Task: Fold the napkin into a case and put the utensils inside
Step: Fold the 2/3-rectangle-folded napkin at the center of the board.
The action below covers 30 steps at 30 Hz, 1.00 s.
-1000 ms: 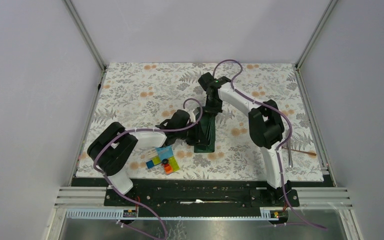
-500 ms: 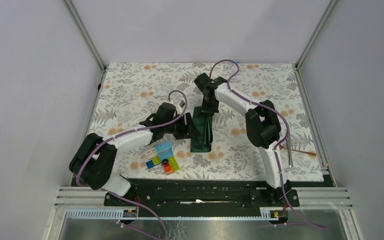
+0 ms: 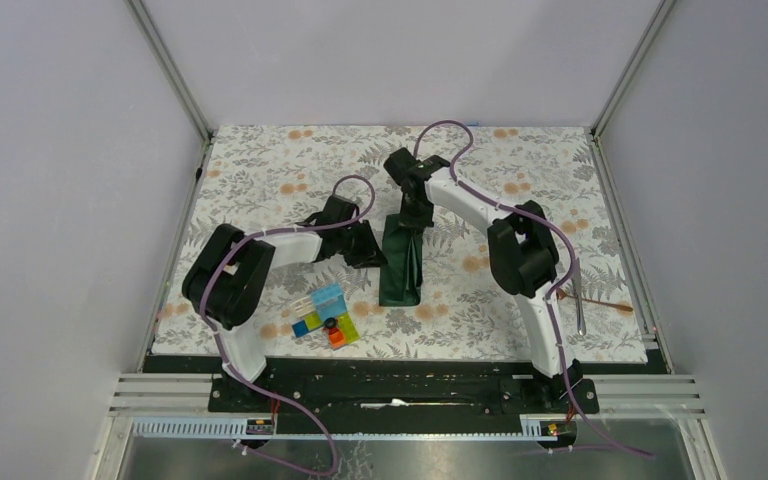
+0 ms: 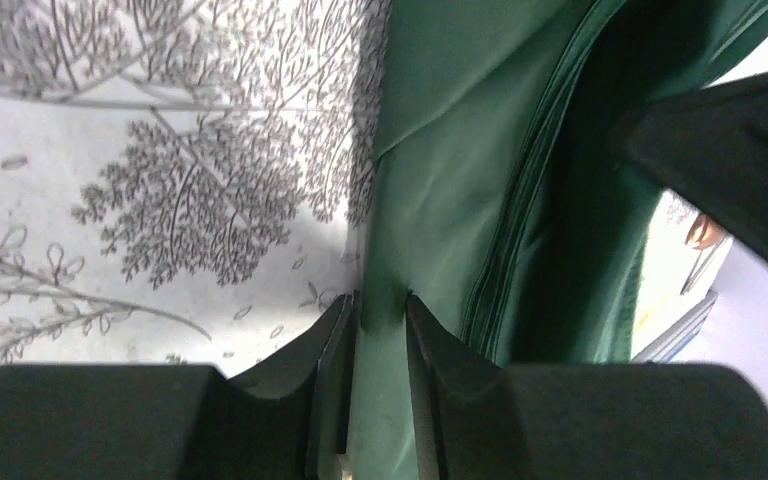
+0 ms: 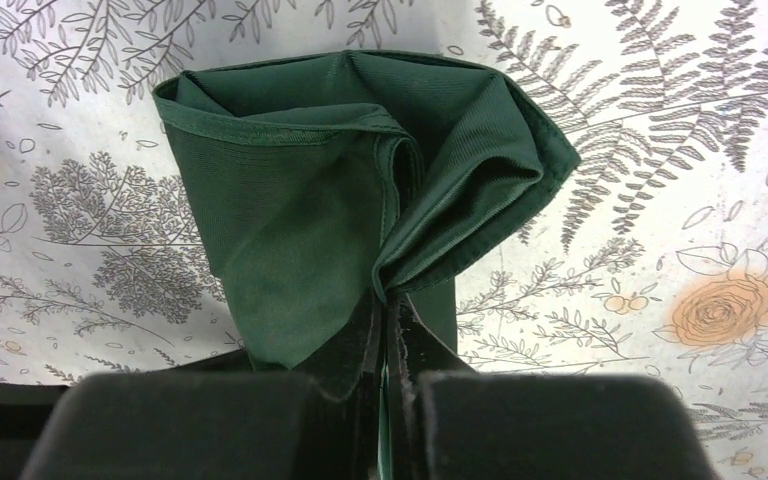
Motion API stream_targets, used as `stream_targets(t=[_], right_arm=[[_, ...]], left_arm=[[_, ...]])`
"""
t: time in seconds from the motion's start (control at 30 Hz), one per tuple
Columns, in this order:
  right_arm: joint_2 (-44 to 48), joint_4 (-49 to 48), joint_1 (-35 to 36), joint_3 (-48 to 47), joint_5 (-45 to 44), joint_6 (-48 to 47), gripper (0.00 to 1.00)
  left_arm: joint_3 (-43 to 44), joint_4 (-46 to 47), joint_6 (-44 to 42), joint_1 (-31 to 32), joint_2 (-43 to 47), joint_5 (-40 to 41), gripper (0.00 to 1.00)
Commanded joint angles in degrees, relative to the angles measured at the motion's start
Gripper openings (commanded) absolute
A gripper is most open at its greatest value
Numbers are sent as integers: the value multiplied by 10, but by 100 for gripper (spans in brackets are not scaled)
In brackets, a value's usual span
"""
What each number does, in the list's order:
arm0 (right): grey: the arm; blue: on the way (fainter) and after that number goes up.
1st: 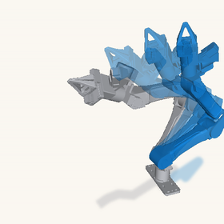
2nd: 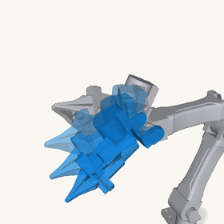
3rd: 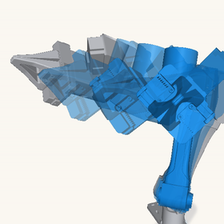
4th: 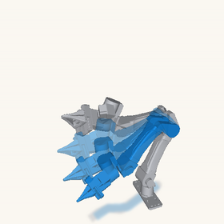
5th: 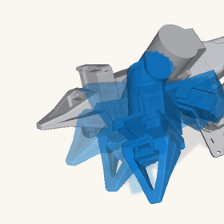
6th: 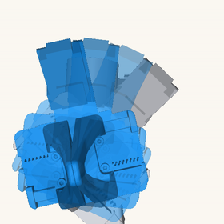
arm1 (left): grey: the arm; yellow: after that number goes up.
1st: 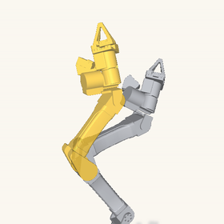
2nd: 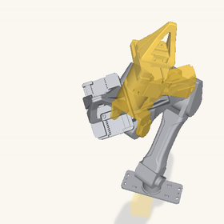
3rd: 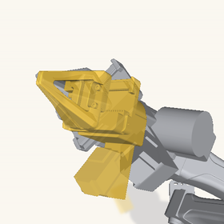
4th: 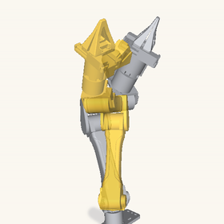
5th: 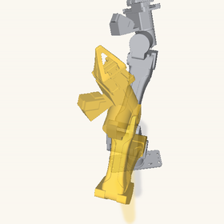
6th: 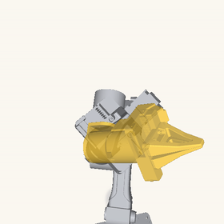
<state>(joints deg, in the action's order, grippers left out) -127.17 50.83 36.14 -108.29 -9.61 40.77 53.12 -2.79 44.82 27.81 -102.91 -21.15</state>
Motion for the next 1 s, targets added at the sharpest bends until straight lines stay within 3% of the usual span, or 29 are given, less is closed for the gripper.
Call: stream_targets(t=[0.0, 0.2, 0.73, 0.97], right_arm=[[-11, 10, 14, -30, -15, 4, 0], [-19, 9, 22, -43, -10, 10, 0], [-67, -7, 32, -93, 23, 33, 0], [-51, -57, 33, -40, 46, 36, 0]], left_arm=[[30, 10, -19, 2, -26, 45, 25], [36, 0, -26, 3, -53, 54, 10], [24, 7, -25, 11, -54, 46, 5], [28, 6, -28, 11, -55, 47, 4]])
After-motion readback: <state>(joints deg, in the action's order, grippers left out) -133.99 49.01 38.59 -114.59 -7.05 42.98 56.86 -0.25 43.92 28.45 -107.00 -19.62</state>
